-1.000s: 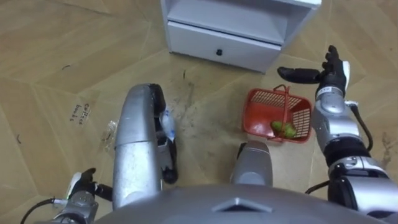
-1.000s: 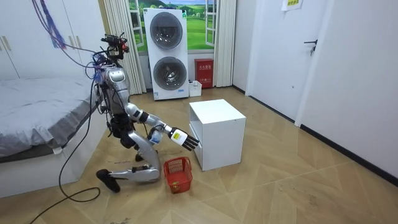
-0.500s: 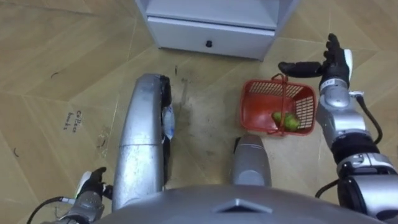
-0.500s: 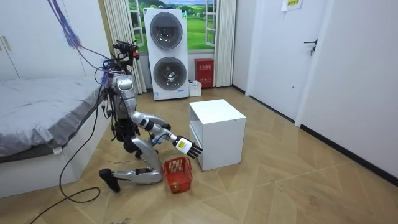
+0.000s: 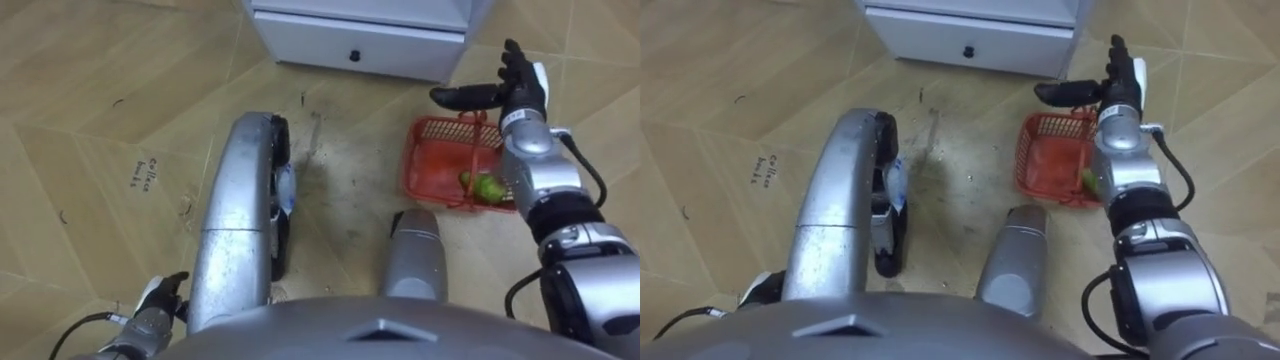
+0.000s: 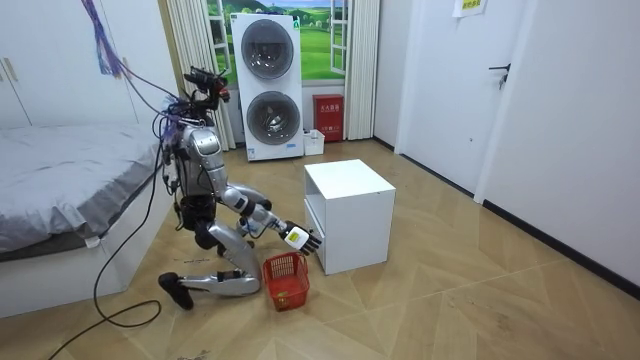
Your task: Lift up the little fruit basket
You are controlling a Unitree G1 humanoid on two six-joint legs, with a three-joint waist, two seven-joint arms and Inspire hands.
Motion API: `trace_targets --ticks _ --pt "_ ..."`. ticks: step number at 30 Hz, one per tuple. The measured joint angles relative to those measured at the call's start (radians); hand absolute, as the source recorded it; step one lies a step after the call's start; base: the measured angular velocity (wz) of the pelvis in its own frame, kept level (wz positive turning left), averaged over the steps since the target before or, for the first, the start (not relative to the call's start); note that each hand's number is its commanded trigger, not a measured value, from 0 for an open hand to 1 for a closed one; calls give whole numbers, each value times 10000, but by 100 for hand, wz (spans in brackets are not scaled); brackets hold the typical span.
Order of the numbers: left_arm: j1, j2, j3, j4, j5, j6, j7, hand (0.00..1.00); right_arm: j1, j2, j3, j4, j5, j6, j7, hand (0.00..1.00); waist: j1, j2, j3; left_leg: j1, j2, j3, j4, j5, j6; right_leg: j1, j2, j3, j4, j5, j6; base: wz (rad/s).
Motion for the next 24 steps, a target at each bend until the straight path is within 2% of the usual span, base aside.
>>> trace_targets --ticks 3,5,8,14,17,24 --pt "-27 -9 -143 -4 -9 107 -128 0 10 21 143 163 155 -53 114 0 -28 51 -6 -70 26 20 -106 84 -168 -111 0 -22 22 -3 2 6" --pt "-49 -12 -200 -95 -64 126 -170 0 -16 25 286 492 454 -291 121 0 -5 119 -14 -91 41 -34 -147 110 -216 -103 49 -124 21 -3 2 6" --pt "-52 -27 -399 -103 -200 142 -181 0 -14 38 449 832 888 -539 145 0 13 284 21 -66 48 -135 -95 110 -218 -16 169 -188 27 -4 2 -1" --pt "-107 -74 -530 -103 -217 126 -165 0 -43 -8 466 1261 1665 -761 212 0 30 511 -41 -55 67 -92 -109 110 -217 -2 147 -193 37 -5 4 1" --pt "-102 -83 -627 -104 -218 125 -165 0 -44 -45 450 1305 1976 -775 270 0 26 558 -42 -20 164 -49 -110 110 -218 9 175 -197 37 -7 6 0" --pt "-108 -133 -642 -104 -522 123 -164 0 -44 -92 390 1413 2106 -866 372 0 22 592 -38 -19 160 -53 -123 110 -218 3 175 -196 35 -8 8 0"
